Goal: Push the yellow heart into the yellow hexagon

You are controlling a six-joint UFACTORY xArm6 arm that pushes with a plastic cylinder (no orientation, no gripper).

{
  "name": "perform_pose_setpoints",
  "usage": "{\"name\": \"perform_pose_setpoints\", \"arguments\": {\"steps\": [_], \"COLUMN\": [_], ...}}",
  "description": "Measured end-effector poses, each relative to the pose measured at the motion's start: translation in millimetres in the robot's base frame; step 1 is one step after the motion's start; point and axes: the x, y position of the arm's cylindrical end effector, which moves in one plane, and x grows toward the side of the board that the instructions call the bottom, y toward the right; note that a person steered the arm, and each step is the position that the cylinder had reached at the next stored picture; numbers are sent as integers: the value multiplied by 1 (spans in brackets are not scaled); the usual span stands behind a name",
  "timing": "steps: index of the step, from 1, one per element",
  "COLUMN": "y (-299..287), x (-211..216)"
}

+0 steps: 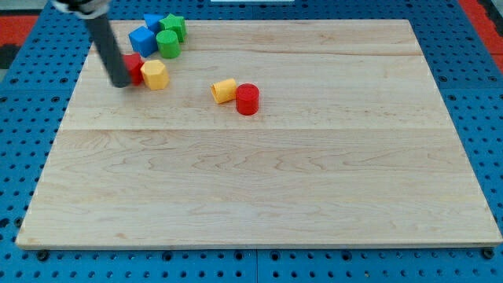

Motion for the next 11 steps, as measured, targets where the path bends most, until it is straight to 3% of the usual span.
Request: {"name": "perform_pose_setpoints", "arguments": {"steps": [2,3,4,6,7,9,10,11], "y": [142,174,124,95,114,162,179,187], "x": [-16,-23,-15,36,57,20,-22,-26]}}
